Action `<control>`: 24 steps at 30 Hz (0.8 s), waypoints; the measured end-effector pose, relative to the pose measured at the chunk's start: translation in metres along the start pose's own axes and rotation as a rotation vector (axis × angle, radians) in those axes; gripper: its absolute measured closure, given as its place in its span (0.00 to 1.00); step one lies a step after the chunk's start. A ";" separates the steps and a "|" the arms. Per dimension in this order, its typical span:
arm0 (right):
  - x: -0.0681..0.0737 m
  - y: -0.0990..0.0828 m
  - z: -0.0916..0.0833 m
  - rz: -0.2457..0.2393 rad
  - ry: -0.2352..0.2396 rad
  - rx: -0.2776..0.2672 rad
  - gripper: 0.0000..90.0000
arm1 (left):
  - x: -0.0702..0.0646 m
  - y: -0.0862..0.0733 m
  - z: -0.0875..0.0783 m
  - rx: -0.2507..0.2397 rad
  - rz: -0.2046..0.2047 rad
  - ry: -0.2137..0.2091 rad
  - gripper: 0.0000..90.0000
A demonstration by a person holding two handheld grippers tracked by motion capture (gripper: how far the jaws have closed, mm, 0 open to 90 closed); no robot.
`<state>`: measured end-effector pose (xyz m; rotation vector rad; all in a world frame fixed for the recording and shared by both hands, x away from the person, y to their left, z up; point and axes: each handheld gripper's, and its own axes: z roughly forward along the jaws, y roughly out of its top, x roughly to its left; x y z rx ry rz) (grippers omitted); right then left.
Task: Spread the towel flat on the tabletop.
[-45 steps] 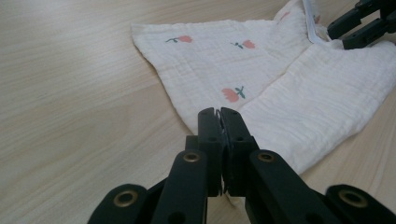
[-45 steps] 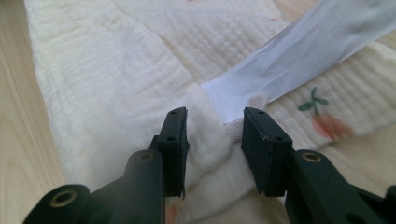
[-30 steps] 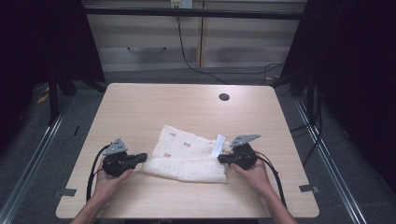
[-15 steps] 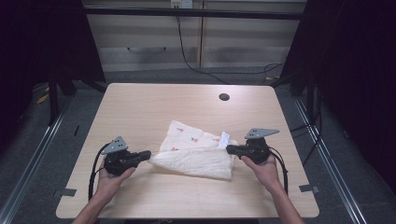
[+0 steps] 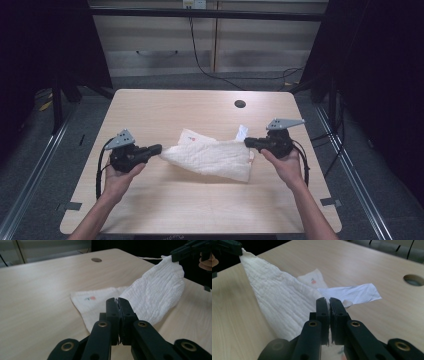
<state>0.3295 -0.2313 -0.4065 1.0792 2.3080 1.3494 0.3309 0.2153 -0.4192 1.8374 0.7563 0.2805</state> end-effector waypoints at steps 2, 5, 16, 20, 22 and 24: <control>-0.005 0.014 -0.004 -0.002 -0.009 -0.021 0.96 | 0.003 0.013 -0.002 -0.024 0.002 0.010 0.98; -0.013 0.034 -0.008 -0.007 -0.025 -0.048 0.96 | 0.009 0.032 -0.006 -0.059 0.008 0.031 0.98; -0.038 0.097 -0.003 0.007 -0.082 -0.102 0.96 | 0.037 0.091 0.000 -0.097 0.004 0.095 0.98; -0.043 0.115 0.000 -0.011 -0.115 -0.072 0.96 | 0.044 0.111 0.004 -0.110 -0.007 0.111 0.98; -0.046 0.124 -0.002 -0.007 -0.124 -0.083 0.96 | 0.047 0.120 0.005 -0.130 -0.015 0.115 0.98; -0.049 0.135 -0.007 -0.008 -0.142 -0.106 0.97 | 0.046 0.128 0.005 -0.144 -0.013 0.120 0.98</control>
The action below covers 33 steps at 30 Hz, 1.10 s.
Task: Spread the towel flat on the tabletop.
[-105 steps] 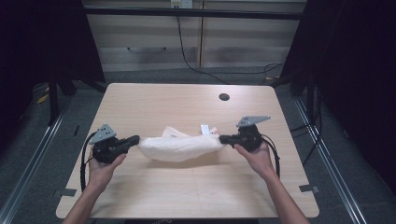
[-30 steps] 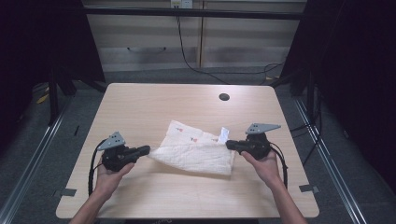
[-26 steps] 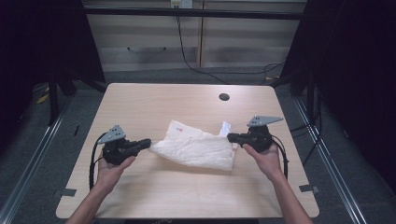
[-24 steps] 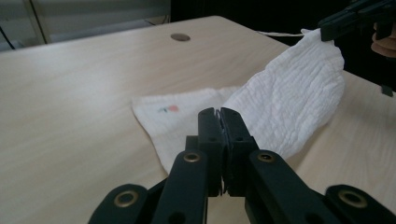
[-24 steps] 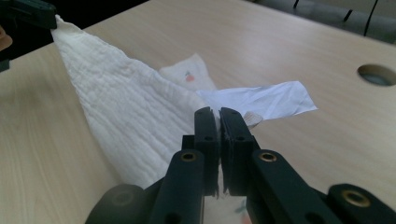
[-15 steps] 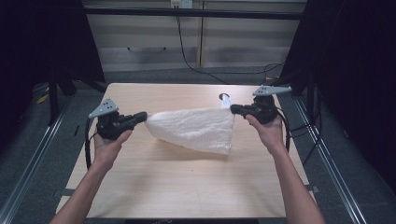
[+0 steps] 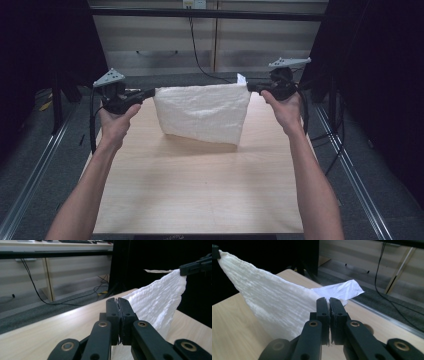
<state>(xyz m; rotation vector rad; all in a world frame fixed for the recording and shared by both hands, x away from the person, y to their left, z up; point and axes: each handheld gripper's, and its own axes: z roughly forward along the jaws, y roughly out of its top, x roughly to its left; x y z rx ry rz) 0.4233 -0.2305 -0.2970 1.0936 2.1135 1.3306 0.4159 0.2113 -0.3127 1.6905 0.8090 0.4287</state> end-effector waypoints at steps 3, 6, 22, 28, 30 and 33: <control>0.001 0.015 -0.007 -0.011 -0.016 -0.028 0.97 | -0.004 0.010 -0.003 -0.023 0.022 -0.013 0.98; 0.005 0.019 -0.014 -0.024 -0.015 -0.048 0.97 | -0.008 0.010 -0.009 -0.032 0.042 -0.017 0.98; 0.040 -0.111 -0.023 0.007 0.115 0.056 0.97 | -0.027 -0.088 -0.028 0.076 0.031 -0.115 0.98; 0.053 -0.145 -0.029 0.021 0.143 0.079 0.97 | -0.037 -0.130 -0.042 0.135 0.028 -0.142 0.98; 0.057 -0.153 -0.031 0.024 0.153 0.090 0.97 | -0.038 -0.145 -0.045 0.152 0.005 -0.140 0.98; 0.066 -0.168 -0.034 0.033 0.182 0.105 0.97 | -0.040 -0.164 -0.047 0.188 -0.005 -0.150 0.99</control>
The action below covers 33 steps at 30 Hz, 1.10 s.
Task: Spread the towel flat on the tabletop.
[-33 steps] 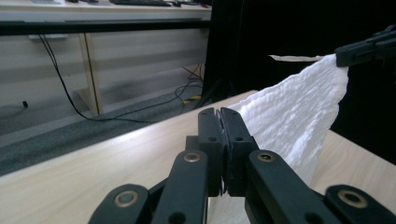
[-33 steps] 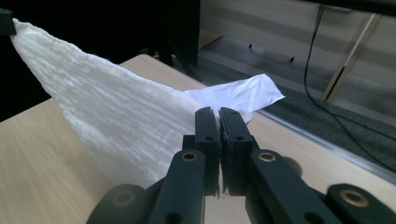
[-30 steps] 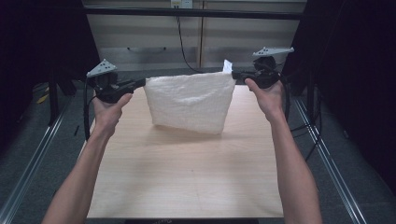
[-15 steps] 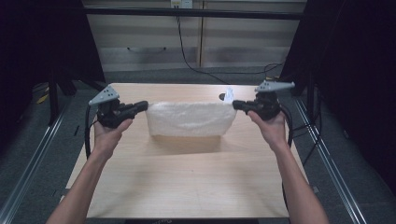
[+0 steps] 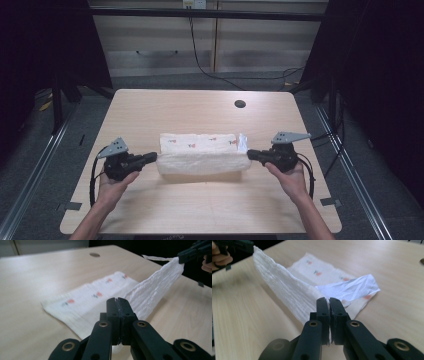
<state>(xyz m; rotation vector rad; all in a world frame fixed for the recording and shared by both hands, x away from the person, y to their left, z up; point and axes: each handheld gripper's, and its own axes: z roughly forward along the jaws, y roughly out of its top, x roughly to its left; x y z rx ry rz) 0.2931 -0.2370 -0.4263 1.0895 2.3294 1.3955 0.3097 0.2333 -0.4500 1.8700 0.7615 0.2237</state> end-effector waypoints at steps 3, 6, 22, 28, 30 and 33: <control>0.008 -0.016 0.003 -0.002 0.010 0.040 0.97 | -0.005 -0.006 0.001 0.026 0.001 -0.028 0.99; 0.013 -0.028 0.001 0.004 0.020 0.051 0.96 | -0.013 -0.011 0.000 0.040 0.019 -0.041 0.99; 0.040 -0.079 0.000 0.000 0.064 0.170 0.84 | -0.033 -0.042 0.002 0.167 0.070 -0.084 0.98; 0.035 -0.079 -0.018 0.035 0.024 0.112 0.72 | -0.030 -0.042 -0.006 0.133 0.047 -0.083 0.96; 0.031 -0.078 -0.021 0.049 0.020 0.097 0.71 | -0.028 -0.042 -0.009 0.131 0.042 -0.077 0.95; 0.025 -0.072 -0.017 0.051 0.017 0.090 0.72 | -0.022 -0.040 -0.008 0.114 0.013 -0.069 0.91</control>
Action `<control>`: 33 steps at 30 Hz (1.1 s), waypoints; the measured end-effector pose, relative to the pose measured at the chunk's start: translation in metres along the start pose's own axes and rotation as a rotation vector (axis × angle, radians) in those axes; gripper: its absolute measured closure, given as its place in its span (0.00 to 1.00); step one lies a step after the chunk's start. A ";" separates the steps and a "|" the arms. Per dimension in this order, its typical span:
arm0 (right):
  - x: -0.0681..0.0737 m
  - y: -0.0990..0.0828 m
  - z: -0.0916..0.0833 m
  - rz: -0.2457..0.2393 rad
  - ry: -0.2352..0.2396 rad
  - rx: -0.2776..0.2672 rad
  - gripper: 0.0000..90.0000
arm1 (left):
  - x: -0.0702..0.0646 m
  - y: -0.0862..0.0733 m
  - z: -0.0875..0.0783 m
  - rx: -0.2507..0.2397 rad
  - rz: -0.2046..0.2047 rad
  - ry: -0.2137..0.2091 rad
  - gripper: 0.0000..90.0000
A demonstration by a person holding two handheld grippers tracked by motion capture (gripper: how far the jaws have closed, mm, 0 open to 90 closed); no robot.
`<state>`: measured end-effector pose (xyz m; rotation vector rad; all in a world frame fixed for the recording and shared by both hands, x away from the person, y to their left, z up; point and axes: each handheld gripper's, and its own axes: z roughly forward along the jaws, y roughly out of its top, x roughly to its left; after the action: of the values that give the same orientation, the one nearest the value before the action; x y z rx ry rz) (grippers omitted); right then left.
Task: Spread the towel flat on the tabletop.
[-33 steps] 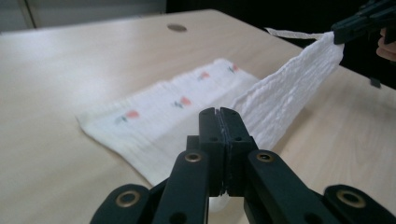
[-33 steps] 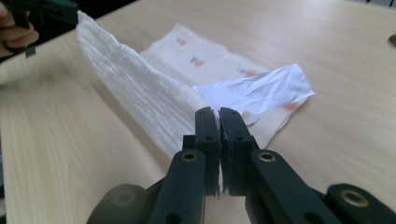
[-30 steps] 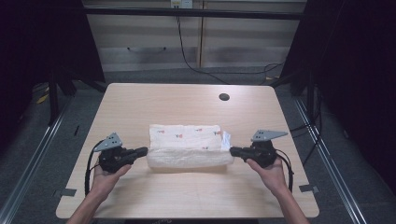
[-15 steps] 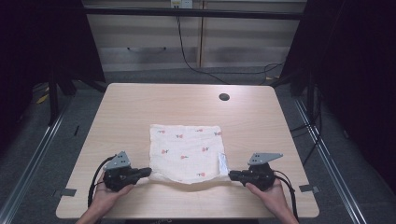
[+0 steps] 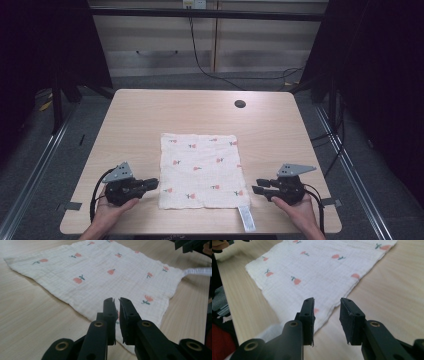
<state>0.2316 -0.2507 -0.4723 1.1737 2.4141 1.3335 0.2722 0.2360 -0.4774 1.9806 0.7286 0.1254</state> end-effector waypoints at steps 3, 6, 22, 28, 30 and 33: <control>-0.006 0.013 0.008 -0.006 0.002 -0.015 0.74 | 0.010 0.008 0.008 0.019 -0.028 0.015 0.85; -0.013 0.031 0.025 -0.030 -0.003 -0.007 0.75 | 0.021 0.018 0.019 0.027 -0.066 0.034 0.76; -0.034 0.055 0.110 -0.044 -0.019 0.125 0.74 | 0.036 0.029 0.082 0.129 -0.011 0.071 0.76; -0.029 0.049 0.101 -0.042 -0.009 0.149 0.74 | 0.039 0.027 0.089 0.123 -0.008 0.102 0.75; -0.029 0.048 0.098 -0.045 -0.008 0.156 0.75 | 0.038 0.027 0.090 0.127 -0.007 0.094 0.75; -0.030 0.044 0.094 -0.040 -0.006 0.151 0.77 | 0.036 0.026 0.089 0.132 -0.001 0.088 0.79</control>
<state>0.3202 -0.1964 -0.5010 1.1545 2.5582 1.1525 0.3466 0.1776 -0.5088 2.1114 0.8125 0.1684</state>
